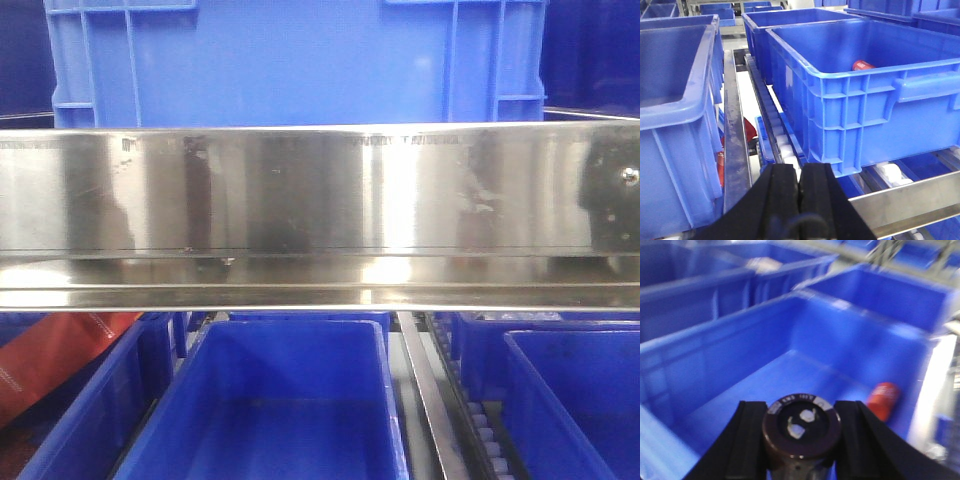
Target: Place cylindrical capacitor in blue bin on shelf
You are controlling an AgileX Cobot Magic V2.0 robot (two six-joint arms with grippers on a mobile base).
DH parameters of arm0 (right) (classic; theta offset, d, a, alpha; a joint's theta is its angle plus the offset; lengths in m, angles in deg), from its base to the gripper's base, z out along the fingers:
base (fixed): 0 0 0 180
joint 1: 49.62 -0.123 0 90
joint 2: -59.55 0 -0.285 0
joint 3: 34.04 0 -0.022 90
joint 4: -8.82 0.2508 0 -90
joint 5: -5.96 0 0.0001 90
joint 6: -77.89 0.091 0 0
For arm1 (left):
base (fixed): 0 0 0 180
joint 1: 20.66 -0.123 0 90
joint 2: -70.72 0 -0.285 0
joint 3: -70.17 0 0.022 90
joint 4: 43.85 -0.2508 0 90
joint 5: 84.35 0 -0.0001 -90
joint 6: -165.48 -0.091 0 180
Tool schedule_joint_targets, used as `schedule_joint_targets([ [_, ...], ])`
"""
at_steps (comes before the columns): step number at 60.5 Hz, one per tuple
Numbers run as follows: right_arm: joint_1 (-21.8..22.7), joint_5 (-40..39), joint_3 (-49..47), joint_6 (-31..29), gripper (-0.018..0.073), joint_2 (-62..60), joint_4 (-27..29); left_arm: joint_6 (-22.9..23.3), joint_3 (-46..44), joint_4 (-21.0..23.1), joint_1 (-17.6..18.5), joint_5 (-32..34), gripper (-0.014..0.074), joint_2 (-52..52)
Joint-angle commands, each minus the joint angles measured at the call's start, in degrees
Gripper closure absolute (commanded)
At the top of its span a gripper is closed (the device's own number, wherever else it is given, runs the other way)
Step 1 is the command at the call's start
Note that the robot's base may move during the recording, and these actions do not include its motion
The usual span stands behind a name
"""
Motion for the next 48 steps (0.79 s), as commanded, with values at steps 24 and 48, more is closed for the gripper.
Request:
schedule_joint_targets([
  [24,-0.7,3.3,-11.1,1.9,0.0232,20.4,0.3,0.3,0.1,1.4,-0.2,-1.3,0.0666,-0.2],
  [48,-0.3,3.8,-11.4,1.9,0.0015,19.3,0.3,0.3,0.1,2.9,-0.2,-3.8,0.0666,-0.2],
])
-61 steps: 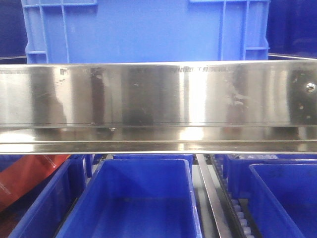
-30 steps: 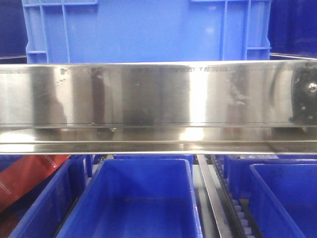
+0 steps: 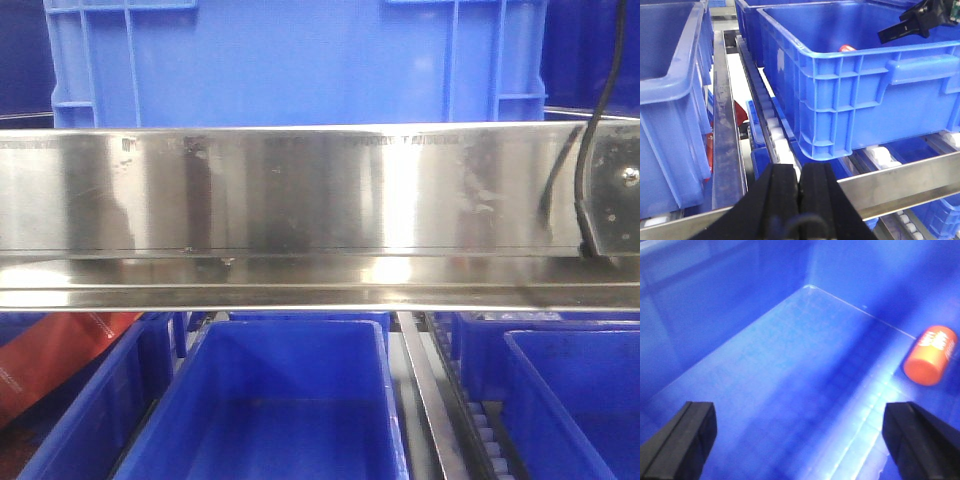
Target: Place cylindrical capacitor in blue bin on shelf
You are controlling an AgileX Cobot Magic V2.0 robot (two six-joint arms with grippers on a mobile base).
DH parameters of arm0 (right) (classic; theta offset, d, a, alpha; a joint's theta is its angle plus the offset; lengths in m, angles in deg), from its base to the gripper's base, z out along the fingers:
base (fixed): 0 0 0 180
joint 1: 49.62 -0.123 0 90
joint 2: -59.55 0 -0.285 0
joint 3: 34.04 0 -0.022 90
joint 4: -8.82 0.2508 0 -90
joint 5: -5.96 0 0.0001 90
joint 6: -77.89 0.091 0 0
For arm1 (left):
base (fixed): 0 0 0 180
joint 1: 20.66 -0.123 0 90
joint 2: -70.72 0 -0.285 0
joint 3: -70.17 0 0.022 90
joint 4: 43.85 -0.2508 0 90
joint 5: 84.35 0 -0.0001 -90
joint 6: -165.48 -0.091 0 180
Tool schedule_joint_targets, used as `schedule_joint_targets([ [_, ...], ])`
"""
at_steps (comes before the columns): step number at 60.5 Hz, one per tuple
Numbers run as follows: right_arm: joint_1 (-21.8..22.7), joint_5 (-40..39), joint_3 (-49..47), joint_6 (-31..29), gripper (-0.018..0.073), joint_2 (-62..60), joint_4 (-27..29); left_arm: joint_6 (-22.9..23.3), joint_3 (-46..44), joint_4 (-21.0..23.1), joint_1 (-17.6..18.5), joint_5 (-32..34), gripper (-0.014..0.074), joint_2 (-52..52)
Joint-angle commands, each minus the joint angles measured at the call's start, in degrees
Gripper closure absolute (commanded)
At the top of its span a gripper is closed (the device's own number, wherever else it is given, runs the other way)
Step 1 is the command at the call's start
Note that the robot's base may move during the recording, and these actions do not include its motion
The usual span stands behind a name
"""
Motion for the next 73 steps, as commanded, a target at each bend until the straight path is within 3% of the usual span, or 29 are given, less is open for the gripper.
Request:
schedule_joint_targets([
  [1,0.4,-0.5,-0.6,0.1,0.0022,-2.1,-0.1,0.3,0.1,0.6,-0.2,-0.1,0.0666,-0.2],
  [6,0.5,-0.5,-0.6,0.1,0.0109,-4.0,-0.1,0.3,0.1,0.6,-0.2,-0.1,0.0666,-0.2],
  [19,2.5,0.3,-0.5,0.1,0.0498,-11.5,-0.1,0.3,0.1,0.6,-0.2,-0.1,0.0666,-0.2],
  [26,4.3,1.9,-0.3,0.1,0.0606,-16.6,-0.1,0.3,0.1,0.6,-0.2,-0.1,0.0666,-0.2],
  [39,7.6,0.6,8.9,0.1,0.0617,-27.4,-0.1,0.3,0.1,0.6,-0.2,0.1,0.0666,-0.2],
  [62,9.1,-12.4,46.0,0.1,0.0621,-55.2,-0.4,0.3,0.6,0.6,-0.2,1.6,0.0666,-0.2],
  [73,9.1,-13.4,60.2,1.0,0.0718,-69.9,-3.4,0.3,2.0,0.6,-0.2,3.3,0.0666,-0.2],
])
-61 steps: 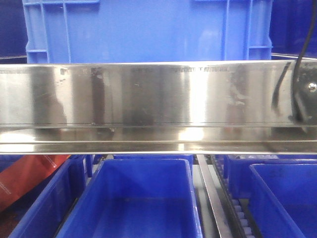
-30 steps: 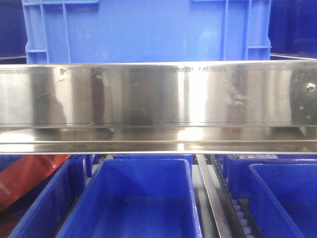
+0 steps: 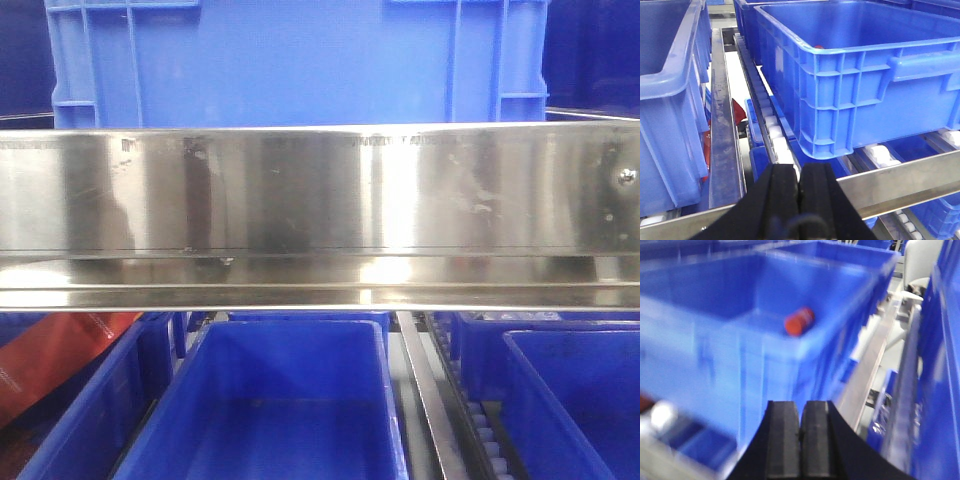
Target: Place cylindrical capacitor in blue bin on shelf
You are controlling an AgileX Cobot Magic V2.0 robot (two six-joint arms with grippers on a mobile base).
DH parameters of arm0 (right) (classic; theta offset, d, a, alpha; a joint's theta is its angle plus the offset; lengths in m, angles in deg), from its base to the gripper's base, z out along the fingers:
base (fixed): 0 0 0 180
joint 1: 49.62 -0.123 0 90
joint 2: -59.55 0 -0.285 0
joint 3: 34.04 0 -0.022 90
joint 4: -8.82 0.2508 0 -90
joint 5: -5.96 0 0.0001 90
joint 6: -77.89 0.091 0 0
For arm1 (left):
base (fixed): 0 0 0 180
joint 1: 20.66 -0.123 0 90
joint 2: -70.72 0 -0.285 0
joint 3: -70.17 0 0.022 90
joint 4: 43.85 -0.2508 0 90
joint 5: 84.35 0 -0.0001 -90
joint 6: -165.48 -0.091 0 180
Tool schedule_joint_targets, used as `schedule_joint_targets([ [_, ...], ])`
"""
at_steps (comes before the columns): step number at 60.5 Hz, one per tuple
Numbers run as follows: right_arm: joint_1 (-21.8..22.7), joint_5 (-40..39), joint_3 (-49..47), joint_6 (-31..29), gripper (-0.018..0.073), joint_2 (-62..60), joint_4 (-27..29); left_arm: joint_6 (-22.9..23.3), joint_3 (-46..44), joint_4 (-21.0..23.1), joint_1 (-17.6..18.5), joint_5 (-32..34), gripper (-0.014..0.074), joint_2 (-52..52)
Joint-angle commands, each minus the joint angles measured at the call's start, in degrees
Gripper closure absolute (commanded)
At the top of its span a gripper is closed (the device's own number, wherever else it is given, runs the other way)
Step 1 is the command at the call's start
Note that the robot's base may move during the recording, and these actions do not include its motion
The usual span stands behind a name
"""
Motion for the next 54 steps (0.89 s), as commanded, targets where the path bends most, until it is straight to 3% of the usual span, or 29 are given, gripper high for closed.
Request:
schedule_joint_targets([
  [1,0.4,-2.2,5.7,1.4,0.0717,-6.5,-2.8,0.3,0.9,0.3,-0.2,2.0,0.0666,-0.2],
  [6,0.4,-1.0,9.9,7.1,0.0706,-13.5,-7.9,0.3,1.3,0.3,-0.2,2.3,0.0666,-0.2],
  [12,0.4,2.4,12.9,17.0,0.0706,-20.9,-18.7,0.3,1.8,0.3,-0.2,3.3,0.0666,-0.2],
  [21,0.4,11.4,13.6,27.3,0.0706,-28.3,-32.8,0.3,1.8,-0.2,-0.2,4.4,0.0666,-0.2],
  [25,0.4,13.9,13.6,30.1,0.0706,-30.6,-36.1,0.3,1.8,-0.3,-0.2,4.8,0.0666,-0.2],
  [54,0.4,11.0,13.6,30.1,0.0706,-33.5,-36.7,0.3,1.8,-0.3,-0.2,5.0,0.0666,-0.2],
])
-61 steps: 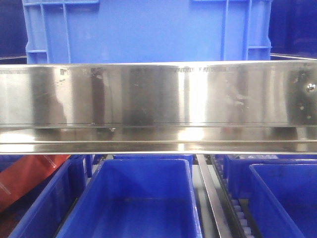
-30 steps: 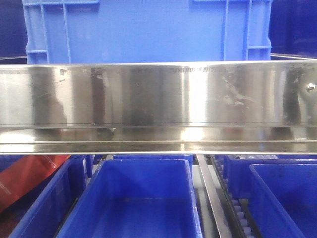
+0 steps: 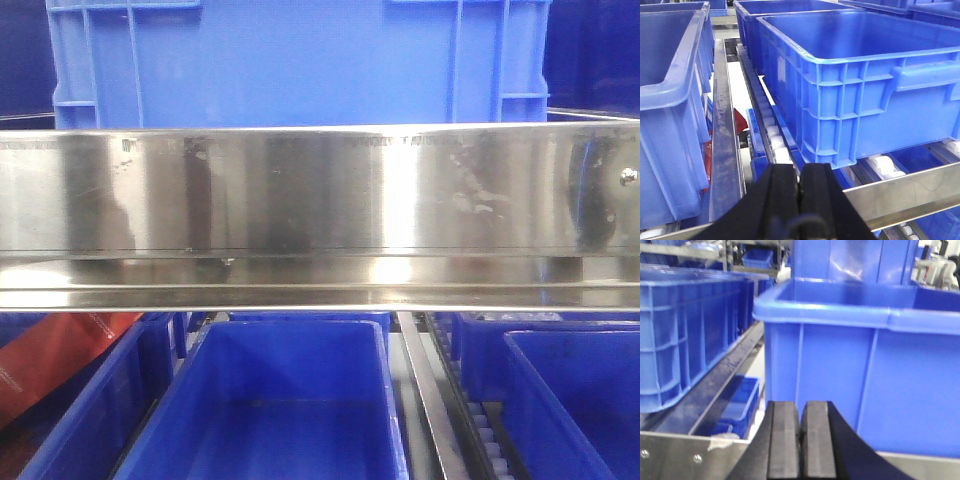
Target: Place cylindrical capacitor in blue bin on shelf
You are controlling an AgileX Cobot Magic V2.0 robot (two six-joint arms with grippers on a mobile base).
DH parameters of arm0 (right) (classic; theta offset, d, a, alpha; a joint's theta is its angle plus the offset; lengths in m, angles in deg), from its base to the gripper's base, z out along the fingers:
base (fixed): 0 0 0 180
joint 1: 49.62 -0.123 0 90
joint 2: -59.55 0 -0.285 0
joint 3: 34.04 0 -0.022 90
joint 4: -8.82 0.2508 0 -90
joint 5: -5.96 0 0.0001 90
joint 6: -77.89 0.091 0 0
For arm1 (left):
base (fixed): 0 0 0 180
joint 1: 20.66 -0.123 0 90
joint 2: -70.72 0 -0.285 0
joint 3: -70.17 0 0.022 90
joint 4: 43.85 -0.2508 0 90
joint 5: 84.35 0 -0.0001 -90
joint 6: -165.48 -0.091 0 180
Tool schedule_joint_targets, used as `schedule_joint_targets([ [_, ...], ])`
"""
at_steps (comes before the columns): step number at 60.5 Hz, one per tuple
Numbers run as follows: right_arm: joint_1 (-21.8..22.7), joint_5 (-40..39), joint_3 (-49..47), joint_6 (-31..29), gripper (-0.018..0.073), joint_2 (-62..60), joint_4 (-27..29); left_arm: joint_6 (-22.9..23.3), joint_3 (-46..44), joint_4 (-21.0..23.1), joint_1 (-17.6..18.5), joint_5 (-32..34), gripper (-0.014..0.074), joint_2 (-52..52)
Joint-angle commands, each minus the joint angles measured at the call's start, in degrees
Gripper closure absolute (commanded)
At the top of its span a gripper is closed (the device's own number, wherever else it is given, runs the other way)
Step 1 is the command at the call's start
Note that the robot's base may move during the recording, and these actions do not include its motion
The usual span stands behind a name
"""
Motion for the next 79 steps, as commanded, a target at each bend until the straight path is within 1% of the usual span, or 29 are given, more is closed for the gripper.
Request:
schedule_joint_targets([
  [1,0.3,-1.8,0.2,0.2,0.0706,-0.3,-0.9,0.3,0.1,0.0,-0.2,1.1,0.0666,-0.2],
  [37,0.3,-1.8,0.2,0.2,0.0706,-0.3,-0.9,0.3,0.1,0.0,-0.2,1.1,0.0666,-0.2],
  [41,0.3,-1.8,0.2,0.2,0.0706,-0.3,-0.9,0.3,0.1,0.0,-0.8,1.1,0.0666,-0.3],
  [46,0.3,-1.8,0.2,0.2,0.0706,-0.3,-0.9,0.3,1.0,-0.5,-3.3,1.8,0.0666,-1.0],
  [50,0.3,-1.8,0.2,0.2,0.0706,-0.3,-0.9,-0.2,2.9,-0.3,-6.0,3.9,0.0666,-2.7],
  [56,0.3,-1.8,0.2,0.2,0.0706,-0.3,-0.9,-0.5,8.7,0.3,-10.6,10.9,0.0666,-6.9],
  [61,0.3,-1.8,0.2,0.2,0.0706,-0.3,-0.9,-0.5,14.8,0.3,-13.6,16.9,0.0666,-11.0],
  [67,0.3,-1.8,0.2,0.2,0.0706,-0.3,-0.9,-0.5,21.7,0.4,-16.2,22.7,0.0666,-15.6],
  [72,0.3,-1.8,0.2,0.2,0.0706,-0.3,-0.9,-0.5,27.5,2.0,-18.1,26.2,0.0666,-19.5],
  [79,0.3,-1.8,0.2,0.2,0.0706,-0.3,-0.9,-0.5,34.9,2.4,-19.1,30.9,0.0666,-21.2],
])
